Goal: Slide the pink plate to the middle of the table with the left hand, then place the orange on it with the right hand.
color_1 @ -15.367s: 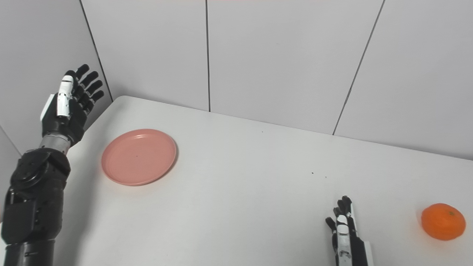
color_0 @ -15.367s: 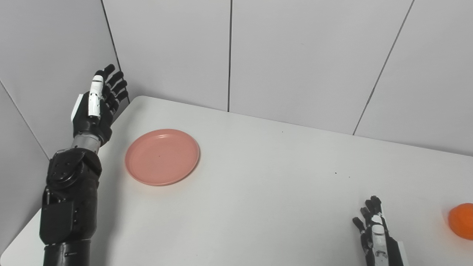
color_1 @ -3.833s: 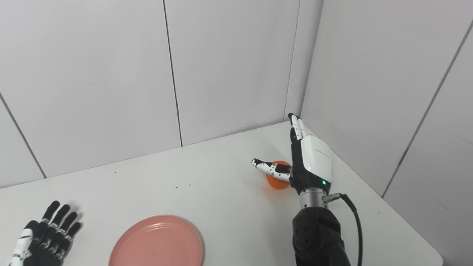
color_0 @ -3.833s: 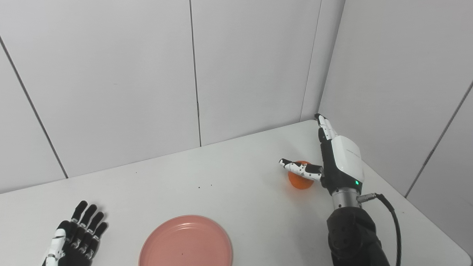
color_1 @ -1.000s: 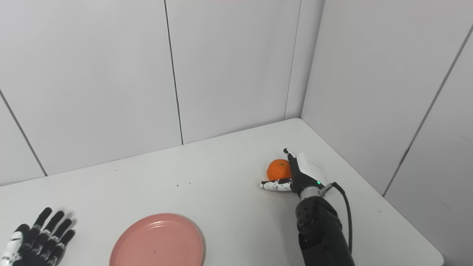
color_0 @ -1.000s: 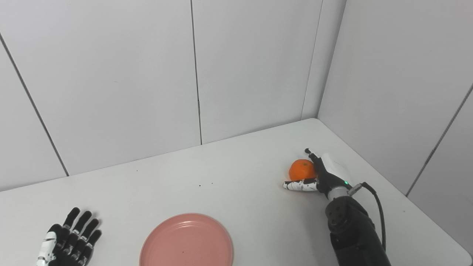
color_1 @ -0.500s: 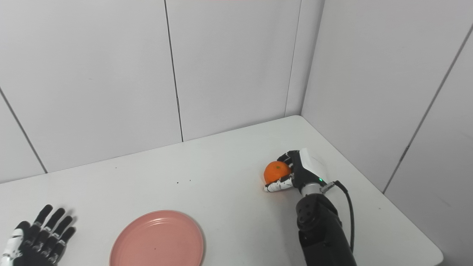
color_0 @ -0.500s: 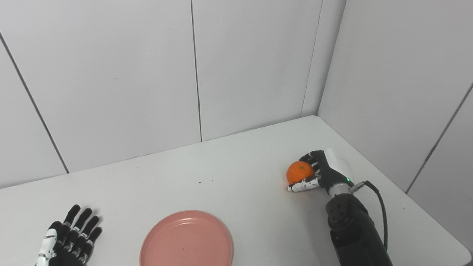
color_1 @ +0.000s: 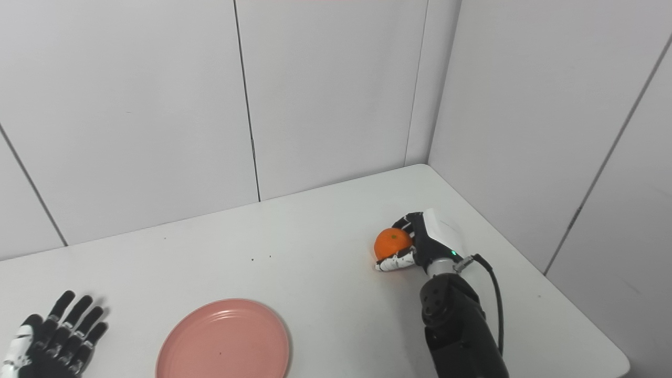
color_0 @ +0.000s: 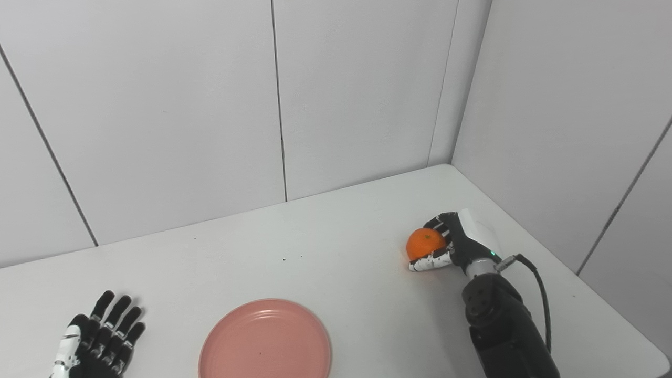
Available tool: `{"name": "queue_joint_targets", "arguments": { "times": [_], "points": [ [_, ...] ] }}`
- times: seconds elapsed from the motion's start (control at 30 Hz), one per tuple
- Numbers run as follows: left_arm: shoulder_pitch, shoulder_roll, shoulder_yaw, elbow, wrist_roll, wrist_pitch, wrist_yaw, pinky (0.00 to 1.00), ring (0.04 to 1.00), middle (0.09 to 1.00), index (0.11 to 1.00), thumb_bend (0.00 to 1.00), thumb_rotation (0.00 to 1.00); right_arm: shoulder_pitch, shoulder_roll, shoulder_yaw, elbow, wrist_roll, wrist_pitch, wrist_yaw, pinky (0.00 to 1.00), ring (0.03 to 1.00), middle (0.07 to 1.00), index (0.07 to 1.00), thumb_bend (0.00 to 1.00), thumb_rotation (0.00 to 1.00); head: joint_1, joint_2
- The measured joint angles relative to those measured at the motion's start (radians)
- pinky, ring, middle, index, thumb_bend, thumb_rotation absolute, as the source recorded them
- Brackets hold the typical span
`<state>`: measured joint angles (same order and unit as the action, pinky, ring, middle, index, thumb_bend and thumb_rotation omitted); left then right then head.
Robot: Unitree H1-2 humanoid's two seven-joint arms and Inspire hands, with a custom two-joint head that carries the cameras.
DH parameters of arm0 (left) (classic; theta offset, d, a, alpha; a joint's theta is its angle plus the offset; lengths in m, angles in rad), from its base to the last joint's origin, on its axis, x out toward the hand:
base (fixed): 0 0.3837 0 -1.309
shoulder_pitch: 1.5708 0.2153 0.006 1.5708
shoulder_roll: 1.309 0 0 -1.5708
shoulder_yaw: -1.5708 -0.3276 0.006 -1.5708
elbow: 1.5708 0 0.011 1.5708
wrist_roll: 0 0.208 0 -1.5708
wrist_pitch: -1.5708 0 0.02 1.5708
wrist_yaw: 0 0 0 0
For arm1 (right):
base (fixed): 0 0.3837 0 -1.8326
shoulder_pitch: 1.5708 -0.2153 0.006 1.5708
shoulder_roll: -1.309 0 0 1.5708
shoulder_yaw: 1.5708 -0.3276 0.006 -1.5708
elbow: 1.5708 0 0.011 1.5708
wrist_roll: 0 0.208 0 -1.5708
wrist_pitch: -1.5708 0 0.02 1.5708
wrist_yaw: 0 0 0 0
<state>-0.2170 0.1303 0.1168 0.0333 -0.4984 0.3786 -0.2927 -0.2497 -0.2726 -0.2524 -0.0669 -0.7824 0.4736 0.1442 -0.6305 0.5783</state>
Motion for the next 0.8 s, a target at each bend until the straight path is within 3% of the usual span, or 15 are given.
{"name": "queue_joint_targets", "arguments": {
  "times": [0.27, 0.47, 0.8],
  "points": [
    [0.0, -0.002, -0.001, 0.001, 0.0, -0.001, 0.0, 1.0, 0.963, 0.966, 0.964, 0.28, 1.0, 0.002, 0.013, -0.01, -0.141, 0.0, 0.003, 0.003, 0.38, 0.444, 0.502, 0.486, 0.52, 0.14, 0.017, 0.002],
    [0.0, -0.007, 0.0, 0.0, 0.0, -0.001, 0.0, 0.99, 0.954, 0.959, 0.959, 0.28, 1.0, -0.007, 0.032, -0.007, -0.247, 0.007, 0.003, 0.064, 0.4, 0.456, 0.499, 0.486, 0.52, 0.14, 0.051, 0.002],
    [0.01, -0.024, -0.017, -0.009, 0.01, -0.021, 0.003, 0.97, 0.943, 0.951, 0.947, 0.29, 1.0, -0.046, 0.084, 0.077, -0.402, -0.033, 0.004, 0.155, 0.38, 0.449, 0.499, 0.486, 0.52, 0.14, 0.141, 0.009]
  ]
}}
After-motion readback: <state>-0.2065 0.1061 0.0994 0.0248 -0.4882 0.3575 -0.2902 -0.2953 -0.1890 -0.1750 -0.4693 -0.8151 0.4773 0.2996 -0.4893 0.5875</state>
